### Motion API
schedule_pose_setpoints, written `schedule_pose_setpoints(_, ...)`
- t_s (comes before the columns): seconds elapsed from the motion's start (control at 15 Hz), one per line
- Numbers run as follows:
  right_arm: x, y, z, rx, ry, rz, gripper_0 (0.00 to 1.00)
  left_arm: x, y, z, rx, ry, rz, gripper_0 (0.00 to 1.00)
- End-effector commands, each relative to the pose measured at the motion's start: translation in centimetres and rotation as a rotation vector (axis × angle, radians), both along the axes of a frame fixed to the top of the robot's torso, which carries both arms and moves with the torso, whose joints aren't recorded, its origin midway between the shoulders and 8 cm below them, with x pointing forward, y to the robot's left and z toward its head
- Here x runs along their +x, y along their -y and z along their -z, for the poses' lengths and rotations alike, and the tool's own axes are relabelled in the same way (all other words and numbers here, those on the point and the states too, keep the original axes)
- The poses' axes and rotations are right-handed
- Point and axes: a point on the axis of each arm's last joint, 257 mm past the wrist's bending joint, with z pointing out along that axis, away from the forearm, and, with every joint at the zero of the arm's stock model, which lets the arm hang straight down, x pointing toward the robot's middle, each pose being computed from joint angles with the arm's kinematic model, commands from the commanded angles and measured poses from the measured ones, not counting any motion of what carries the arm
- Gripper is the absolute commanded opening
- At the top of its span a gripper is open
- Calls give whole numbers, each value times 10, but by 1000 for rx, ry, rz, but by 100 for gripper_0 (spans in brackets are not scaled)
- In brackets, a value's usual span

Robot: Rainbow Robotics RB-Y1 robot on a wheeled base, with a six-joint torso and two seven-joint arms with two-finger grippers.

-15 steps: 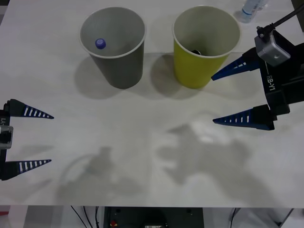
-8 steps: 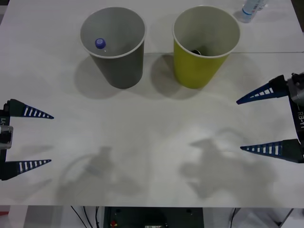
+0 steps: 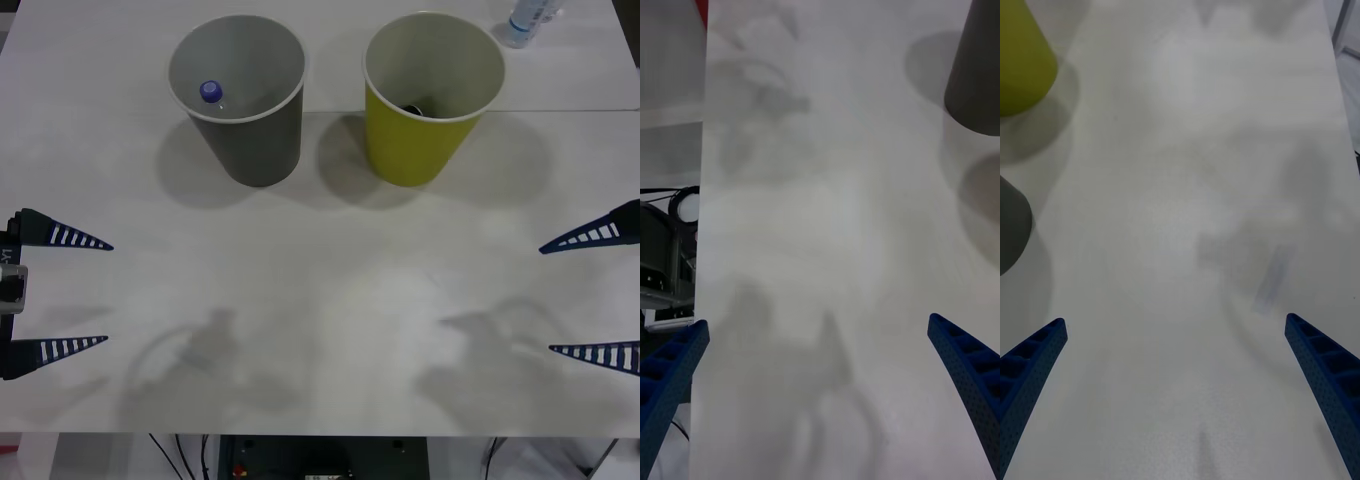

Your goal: Put the can into the green bin and the plastic bottle into the gray bin

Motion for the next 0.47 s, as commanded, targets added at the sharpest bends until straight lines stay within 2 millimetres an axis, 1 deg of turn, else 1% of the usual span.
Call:
schedule_pose_setpoints(0.07,4,8,4,-4,28,-13,100,0,0,0,0,0,0,100)
schedule_pose_setpoints(0.47,3,10,6,-8,19,-17,100,0,0,0,0,0,0,100)
